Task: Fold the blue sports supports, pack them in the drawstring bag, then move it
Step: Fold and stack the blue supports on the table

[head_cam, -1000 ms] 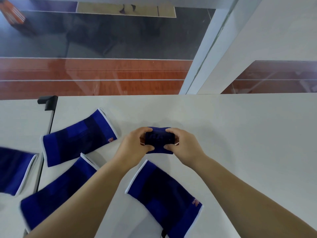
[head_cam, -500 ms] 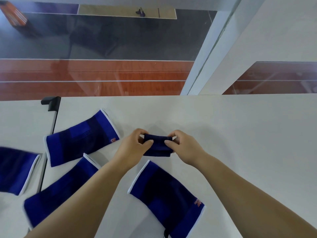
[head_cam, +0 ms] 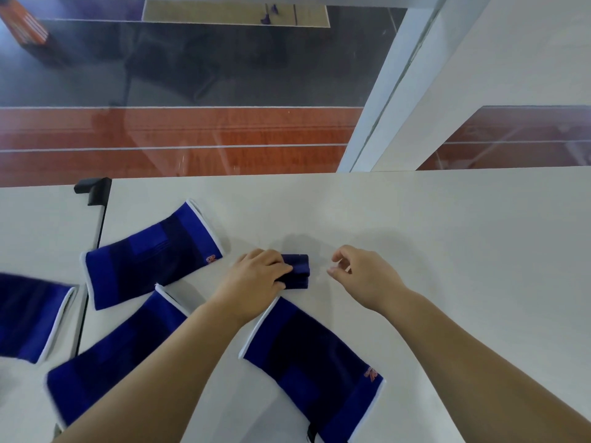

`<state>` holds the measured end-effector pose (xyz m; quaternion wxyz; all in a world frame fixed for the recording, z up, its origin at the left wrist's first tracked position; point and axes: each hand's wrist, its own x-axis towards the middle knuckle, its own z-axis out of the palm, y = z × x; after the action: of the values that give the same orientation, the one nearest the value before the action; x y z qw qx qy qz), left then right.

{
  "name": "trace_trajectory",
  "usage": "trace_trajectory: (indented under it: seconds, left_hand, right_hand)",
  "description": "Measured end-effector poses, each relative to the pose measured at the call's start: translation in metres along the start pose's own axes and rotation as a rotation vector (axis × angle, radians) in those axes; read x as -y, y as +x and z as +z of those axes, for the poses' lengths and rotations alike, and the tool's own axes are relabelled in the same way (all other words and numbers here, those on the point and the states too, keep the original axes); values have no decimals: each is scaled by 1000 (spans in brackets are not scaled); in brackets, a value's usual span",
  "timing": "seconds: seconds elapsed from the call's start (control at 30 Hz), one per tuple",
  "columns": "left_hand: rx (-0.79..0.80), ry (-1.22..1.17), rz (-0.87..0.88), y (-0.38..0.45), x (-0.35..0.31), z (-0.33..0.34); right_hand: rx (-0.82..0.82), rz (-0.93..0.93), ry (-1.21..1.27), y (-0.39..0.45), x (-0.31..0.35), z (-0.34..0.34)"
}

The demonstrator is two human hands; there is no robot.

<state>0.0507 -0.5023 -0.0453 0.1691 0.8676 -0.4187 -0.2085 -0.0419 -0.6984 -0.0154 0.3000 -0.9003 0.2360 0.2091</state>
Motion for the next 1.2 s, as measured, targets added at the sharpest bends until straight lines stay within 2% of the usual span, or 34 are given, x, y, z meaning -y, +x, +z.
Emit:
trace_trajectory:
  seconds: [0.13, 0.27, 0.63, 0.87, 1.03, 1.2]
  left_hand:
    - [-72, 143, 58, 7, 2, 7]
    - [-114, 179, 24, 24, 4, 7]
    - [-52, 265, -82, 69, 5, -12]
    - [6, 188, -96, 51, -11, -27]
    - [-46, 88, -80, 8, -22, -32]
    - [-28, -28, -150, -42, -22, -12]
  right_hand:
    - [30, -12, -89, -1, 0, -1]
    - [92, -8, -216, 1, 0, -3]
    - [143, 70, -266, -8, 0, -6]
    - [133, 86, -271, -30, 0, 7]
    - [106, 61, -251, -58, -6, 20]
    - [134, -15, -237, -87, -15, 38]
